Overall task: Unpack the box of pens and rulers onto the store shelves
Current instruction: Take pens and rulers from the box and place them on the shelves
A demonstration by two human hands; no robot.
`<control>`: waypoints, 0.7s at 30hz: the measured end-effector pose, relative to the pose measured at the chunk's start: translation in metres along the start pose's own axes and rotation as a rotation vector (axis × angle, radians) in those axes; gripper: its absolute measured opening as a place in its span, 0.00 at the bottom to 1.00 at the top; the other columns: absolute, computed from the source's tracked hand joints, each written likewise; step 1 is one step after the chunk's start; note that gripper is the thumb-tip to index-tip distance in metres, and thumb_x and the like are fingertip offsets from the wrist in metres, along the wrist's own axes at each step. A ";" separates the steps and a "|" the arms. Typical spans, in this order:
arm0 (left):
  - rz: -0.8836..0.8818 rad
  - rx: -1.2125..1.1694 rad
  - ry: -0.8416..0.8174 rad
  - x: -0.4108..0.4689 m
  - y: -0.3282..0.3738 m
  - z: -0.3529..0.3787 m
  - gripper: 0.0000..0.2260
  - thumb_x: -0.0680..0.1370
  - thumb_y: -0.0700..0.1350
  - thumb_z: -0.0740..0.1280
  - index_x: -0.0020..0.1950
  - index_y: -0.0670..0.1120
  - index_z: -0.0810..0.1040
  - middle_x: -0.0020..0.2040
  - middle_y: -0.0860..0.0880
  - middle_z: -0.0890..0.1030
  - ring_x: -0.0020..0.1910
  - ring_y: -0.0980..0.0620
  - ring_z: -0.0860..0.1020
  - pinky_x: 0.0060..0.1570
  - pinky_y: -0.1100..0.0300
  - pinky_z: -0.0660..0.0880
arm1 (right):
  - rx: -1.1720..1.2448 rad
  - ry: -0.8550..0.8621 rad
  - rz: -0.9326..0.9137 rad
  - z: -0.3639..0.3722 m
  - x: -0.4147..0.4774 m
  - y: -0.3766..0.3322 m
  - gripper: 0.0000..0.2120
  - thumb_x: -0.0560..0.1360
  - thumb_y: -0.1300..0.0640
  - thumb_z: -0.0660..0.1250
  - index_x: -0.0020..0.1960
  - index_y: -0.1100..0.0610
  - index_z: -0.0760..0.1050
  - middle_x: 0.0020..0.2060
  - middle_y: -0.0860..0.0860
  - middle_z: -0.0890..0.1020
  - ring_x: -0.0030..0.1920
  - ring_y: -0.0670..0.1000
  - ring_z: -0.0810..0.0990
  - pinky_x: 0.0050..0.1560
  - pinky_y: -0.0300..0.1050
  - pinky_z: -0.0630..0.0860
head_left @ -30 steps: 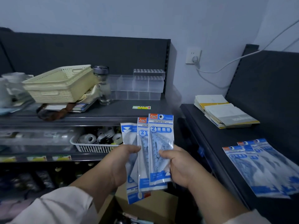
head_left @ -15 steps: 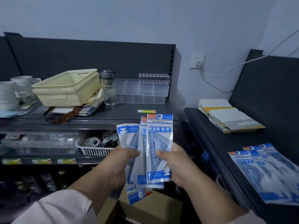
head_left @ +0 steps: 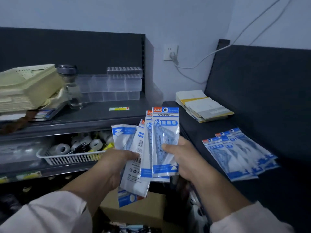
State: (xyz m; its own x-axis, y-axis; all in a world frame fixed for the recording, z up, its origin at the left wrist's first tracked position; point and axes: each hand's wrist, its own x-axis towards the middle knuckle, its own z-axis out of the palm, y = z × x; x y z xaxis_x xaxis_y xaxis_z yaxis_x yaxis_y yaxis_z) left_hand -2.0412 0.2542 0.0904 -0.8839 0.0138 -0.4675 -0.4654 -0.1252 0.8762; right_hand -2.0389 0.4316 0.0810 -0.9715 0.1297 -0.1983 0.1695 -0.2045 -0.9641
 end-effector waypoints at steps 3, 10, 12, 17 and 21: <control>0.001 0.003 -0.017 0.001 -0.004 0.020 0.07 0.73 0.32 0.68 0.50 0.38 0.77 0.39 0.38 0.84 0.39 0.38 0.83 0.42 0.41 0.79 | -0.030 0.034 -0.008 -0.033 -0.006 -0.009 0.11 0.74 0.68 0.68 0.54 0.59 0.78 0.45 0.58 0.85 0.42 0.59 0.84 0.48 0.59 0.80; -0.003 -0.034 -0.039 0.004 -0.015 0.061 0.07 0.75 0.33 0.67 0.52 0.39 0.77 0.39 0.39 0.84 0.37 0.41 0.82 0.37 0.48 0.78 | -0.218 0.246 0.051 -0.142 0.000 -0.039 0.09 0.74 0.66 0.68 0.53 0.58 0.77 0.47 0.61 0.84 0.47 0.63 0.83 0.51 0.65 0.78; -0.009 -0.046 -0.062 0.003 -0.016 0.071 0.09 0.75 0.33 0.66 0.54 0.39 0.77 0.43 0.38 0.83 0.38 0.40 0.81 0.37 0.48 0.77 | -0.401 0.318 0.070 -0.171 0.008 -0.041 0.09 0.70 0.63 0.68 0.50 0.56 0.76 0.46 0.60 0.83 0.49 0.63 0.82 0.55 0.64 0.76; -0.014 -0.057 -0.077 0.003 -0.021 0.091 0.09 0.75 0.33 0.66 0.55 0.39 0.76 0.39 0.39 0.84 0.31 0.43 0.82 0.30 0.52 0.77 | -0.740 0.355 0.182 -0.208 0.024 -0.032 0.16 0.67 0.60 0.65 0.55 0.57 0.73 0.52 0.64 0.79 0.48 0.61 0.80 0.51 0.51 0.77; -0.025 -0.056 -0.061 0.004 -0.025 0.101 0.09 0.75 0.33 0.66 0.55 0.39 0.77 0.36 0.41 0.84 0.30 0.44 0.83 0.29 0.52 0.77 | -1.032 0.371 0.155 -0.211 0.025 -0.016 0.22 0.73 0.64 0.66 0.66 0.61 0.67 0.49 0.57 0.76 0.45 0.56 0.77 0.43 0.45 0.73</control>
State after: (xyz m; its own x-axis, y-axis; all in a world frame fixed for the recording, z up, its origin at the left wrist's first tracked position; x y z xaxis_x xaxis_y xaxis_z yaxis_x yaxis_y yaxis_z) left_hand -2.0374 0.3580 0.0782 -0.8740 0.0782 -0.4796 -0.4856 -0.1795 0.8556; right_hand -2.0311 0.6434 0.0544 -0.8473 0.4906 -0.2035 0.5091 0.6411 -0.5743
